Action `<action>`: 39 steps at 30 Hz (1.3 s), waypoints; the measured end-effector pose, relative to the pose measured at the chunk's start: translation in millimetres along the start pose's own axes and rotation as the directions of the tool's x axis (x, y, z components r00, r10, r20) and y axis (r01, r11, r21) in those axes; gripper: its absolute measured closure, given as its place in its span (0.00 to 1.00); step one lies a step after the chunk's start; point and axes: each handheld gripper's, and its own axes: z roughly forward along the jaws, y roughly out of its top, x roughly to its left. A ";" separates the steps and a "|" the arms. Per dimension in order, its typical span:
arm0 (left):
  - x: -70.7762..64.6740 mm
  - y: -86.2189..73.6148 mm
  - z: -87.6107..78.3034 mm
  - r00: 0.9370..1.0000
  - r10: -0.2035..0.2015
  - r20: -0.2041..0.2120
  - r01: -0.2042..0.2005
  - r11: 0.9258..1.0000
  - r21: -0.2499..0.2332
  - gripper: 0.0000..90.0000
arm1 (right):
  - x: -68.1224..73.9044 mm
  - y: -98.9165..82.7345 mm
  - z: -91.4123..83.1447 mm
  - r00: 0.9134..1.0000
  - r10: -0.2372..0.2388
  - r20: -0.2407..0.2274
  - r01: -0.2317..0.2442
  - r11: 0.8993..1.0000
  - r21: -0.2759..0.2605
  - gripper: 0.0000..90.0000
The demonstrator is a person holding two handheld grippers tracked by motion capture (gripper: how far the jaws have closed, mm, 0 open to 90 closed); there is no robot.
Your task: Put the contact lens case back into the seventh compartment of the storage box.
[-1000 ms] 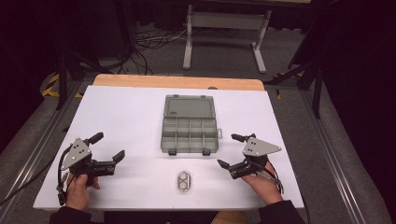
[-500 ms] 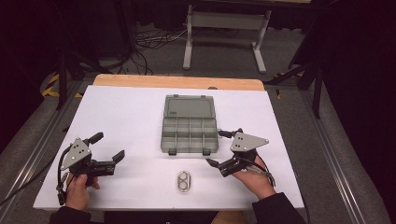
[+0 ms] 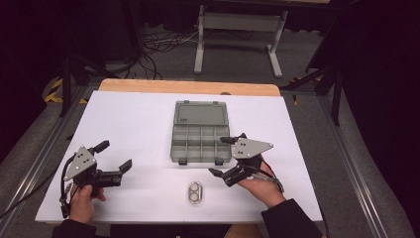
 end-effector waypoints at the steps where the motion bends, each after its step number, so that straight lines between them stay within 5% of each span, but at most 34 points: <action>1: -0.2 -0.1 0.0 1.000 -0.003 -0.001 0.003 1.000 -0.001 0.01 | 0.3 0.9 1.1 1.000 -0.003 -0.004 0.003 1.000 0.000 0.03; 23: 0.0 0.2 -0.2 1.000 0.000 0.000 0.000 1.000 -0.005 0.01 | 7.9 16.2 24.7 0.995 -0.045 -0.092 0.048 0.998 0.028 0.03; 39: -0.1 0.5 -0.2 1.000 0.003 0.004 -0.003 1.000 0.000 0.01 | 15.3 18.6 33.0 0.980 -0.075 -0.185 0.101 0.986 0.135 0.03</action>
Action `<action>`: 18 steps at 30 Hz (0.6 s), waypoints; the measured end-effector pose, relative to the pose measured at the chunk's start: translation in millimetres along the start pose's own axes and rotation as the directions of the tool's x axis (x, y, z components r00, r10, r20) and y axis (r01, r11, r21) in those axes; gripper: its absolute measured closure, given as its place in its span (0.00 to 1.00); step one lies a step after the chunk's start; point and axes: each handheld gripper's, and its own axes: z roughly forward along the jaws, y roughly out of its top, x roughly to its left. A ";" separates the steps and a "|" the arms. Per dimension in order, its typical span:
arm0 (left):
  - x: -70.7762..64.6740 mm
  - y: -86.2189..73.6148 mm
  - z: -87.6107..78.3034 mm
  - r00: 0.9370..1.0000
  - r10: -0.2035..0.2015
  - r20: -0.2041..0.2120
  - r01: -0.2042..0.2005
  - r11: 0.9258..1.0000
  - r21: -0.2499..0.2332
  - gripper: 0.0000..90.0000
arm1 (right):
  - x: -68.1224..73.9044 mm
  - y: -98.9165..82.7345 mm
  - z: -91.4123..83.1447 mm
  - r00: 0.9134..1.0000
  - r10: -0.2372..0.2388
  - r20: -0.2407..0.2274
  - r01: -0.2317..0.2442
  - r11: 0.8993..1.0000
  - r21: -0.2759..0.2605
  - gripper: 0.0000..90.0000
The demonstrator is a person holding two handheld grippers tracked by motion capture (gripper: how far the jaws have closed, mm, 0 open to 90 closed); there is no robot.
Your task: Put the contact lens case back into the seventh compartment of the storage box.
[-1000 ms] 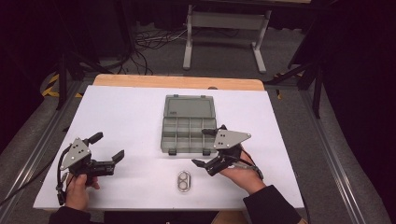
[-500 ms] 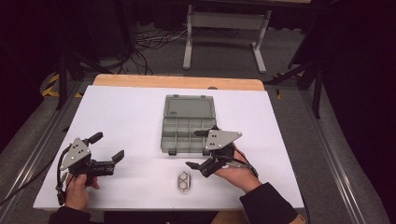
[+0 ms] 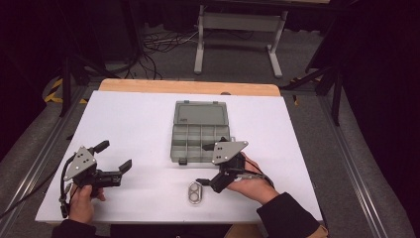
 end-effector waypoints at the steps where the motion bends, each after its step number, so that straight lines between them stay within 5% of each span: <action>1: 0.0 0.1 0.0 1.000 0.001 -0.001 -0.001 1.000 -0.001 0.01 | 0.0 0.0 0.0 1.000 0.000 0.000 0.000 1.000 0.000 0.03; 18: 0.3 0.6 -0.6 1.000 -0.002 -0.001 0.002 1.000 0.001 0.01 | 9.9 -3.7 18.8 0.995 -0.026 -0.099 0.038 0.991 0.127 0.05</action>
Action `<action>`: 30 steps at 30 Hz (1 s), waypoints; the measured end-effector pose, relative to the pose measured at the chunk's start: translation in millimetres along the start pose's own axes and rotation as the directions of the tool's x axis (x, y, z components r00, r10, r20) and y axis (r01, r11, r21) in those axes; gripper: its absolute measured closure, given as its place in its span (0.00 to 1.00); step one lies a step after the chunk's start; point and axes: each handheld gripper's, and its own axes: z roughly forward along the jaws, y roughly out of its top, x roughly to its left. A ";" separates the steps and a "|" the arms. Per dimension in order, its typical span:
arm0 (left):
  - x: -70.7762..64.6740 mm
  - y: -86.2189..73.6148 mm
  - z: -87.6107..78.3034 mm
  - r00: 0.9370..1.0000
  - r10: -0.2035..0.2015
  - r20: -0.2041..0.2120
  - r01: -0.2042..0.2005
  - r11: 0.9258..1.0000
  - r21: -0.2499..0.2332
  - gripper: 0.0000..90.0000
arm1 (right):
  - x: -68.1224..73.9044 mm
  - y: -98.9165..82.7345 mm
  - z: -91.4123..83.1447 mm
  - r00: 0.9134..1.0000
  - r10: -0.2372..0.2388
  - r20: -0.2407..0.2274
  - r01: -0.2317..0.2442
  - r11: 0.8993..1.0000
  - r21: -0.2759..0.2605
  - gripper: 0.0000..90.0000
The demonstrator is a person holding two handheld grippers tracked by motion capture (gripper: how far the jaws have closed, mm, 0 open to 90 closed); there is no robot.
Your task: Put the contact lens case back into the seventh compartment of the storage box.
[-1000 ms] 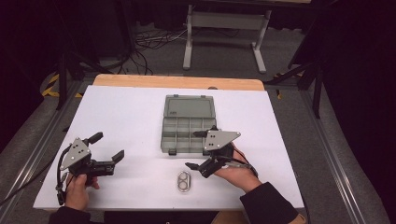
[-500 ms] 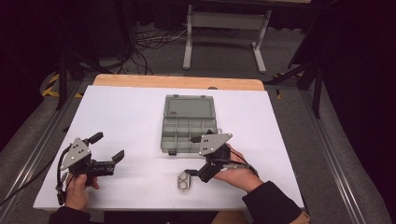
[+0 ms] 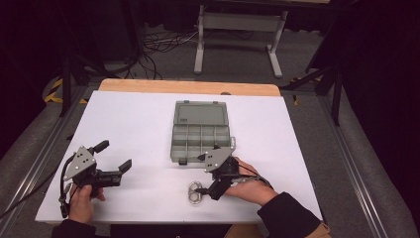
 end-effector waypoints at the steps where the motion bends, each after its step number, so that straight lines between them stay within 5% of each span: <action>1: -0.1 0.1 -0.1 1.000 0.001 -0.001 -0.001 1.000 -0.001 0.01 | 0.4 -0.1 1.0 1.000 -0.001 -0.007 0.001 1.000 0.006 0.05; 13: -0.2 0.5 -0.4 1.000 -0.003 0.001 0.003 1.000 -0.005 0.01 | 3.1 -1.7 13.0 0.998 -0.006 -0.065 0.011 0.997 0.071 0.07; 30: 0.3 0.7 -0.8 1.000 -0.004 0.002 0.004 1.000 -0.005 0.01 | 7.2 -4.7 27.0 0.990 0.046 -0.136 -0.023 0.986 0.165 0.11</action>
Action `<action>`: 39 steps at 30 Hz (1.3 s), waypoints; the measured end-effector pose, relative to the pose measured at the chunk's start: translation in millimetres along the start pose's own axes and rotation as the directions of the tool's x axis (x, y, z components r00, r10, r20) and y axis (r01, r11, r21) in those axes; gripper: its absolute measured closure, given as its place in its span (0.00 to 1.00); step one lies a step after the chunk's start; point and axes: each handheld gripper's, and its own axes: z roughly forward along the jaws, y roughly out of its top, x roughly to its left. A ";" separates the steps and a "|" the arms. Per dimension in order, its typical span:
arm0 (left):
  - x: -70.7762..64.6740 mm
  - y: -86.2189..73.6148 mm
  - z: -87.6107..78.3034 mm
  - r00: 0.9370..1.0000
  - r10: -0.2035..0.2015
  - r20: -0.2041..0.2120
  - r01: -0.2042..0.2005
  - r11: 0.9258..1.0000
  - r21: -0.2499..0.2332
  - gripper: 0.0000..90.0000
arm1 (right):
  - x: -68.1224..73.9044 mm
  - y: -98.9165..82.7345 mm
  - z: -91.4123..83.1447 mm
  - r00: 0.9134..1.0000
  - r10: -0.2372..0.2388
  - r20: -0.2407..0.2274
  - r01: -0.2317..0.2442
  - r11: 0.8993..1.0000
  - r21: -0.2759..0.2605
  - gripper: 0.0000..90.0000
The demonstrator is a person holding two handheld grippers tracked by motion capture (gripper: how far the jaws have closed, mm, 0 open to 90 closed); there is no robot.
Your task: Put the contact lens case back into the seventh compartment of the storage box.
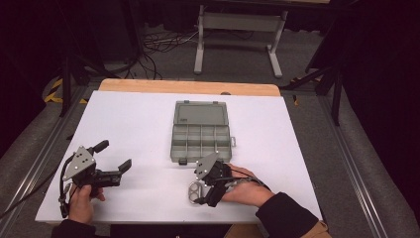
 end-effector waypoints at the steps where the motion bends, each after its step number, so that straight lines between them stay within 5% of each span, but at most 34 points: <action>1: 0.0 0.0 0.0 1.000 0.000 -0.001 0.000 1.000 -0.001 0.01 | 0.4 0.1 1.0 1.000 0.000 -0.004 0.000 1.000 0.005 0.11; 23: 0.0 0.3 -0.3 1.000 0.003 0.000 -0.003 1.000 -0.001 0.01 | 2.0 -0.3 17.9 0.999 0.000 -0.037 0.005 0.993 0.115 0.19; 39: 0.0 0.6 -0.5 1.000 0.004 -0.001 -0.004 1.000 0.000 0.01 | 2.4 1.0 22.0 0.999 -0.021 -0.029 0.025 0.990 0.142 0.29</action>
